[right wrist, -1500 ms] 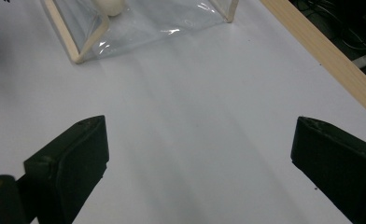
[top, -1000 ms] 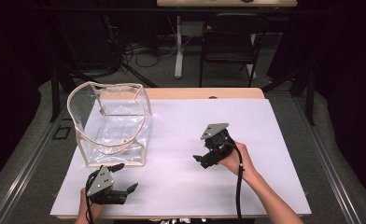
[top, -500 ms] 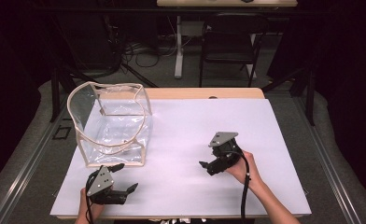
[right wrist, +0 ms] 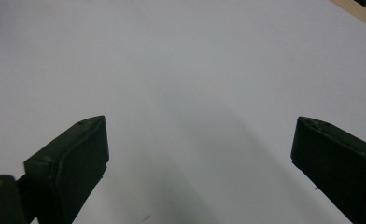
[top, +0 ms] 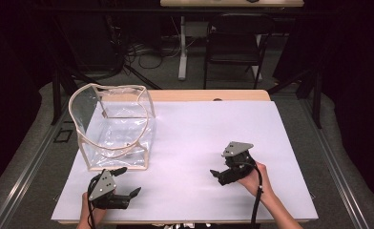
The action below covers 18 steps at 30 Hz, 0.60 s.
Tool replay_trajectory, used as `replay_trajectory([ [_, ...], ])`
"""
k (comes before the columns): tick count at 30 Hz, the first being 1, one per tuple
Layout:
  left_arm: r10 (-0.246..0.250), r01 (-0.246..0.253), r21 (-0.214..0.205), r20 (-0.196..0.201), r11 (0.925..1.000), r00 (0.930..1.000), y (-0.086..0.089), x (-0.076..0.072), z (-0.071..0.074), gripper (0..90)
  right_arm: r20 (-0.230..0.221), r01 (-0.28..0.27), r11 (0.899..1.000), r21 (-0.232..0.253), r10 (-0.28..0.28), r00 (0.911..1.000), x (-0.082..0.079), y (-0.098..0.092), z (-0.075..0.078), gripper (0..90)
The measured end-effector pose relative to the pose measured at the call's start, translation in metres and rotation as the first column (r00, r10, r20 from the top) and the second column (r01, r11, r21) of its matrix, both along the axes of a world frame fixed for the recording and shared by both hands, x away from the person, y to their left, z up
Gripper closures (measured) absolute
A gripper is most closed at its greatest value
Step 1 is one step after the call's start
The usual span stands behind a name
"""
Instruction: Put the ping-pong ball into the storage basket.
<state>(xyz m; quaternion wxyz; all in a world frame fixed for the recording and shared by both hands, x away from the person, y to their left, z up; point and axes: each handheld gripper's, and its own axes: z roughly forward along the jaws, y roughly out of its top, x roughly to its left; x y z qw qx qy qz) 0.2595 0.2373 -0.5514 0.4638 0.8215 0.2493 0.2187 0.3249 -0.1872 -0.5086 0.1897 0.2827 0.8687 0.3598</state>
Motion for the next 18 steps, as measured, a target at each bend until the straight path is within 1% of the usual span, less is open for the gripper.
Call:
replay_trajectory([
  [4,-0.001,0.001,0.001,0.000,1.0000,1.0000,0.000,0.000,0.000,16.2,-0.008,0.016,1.000,0.003,-0.016,0.9998,-0.005,-0.007,-0.005,3.8],
  [10,-0.001,0.001,-0.001,-0.001,1.0000,1.0000,-0.001,0.000,0.000,16.2,-0.005,0.035,0.999,0.003,-0.035,0.9994,-0.013,-0.018,-0.011,3.8],
  [18,0.000,0.000,0.000,-0.002,1.0000,1.0000,-0.001,0.000,0.000,16.2,-0.002,0.074,0.997,0.027,-0.073,0.9973,-0.025,-0.032,-0.017,3.0],
])
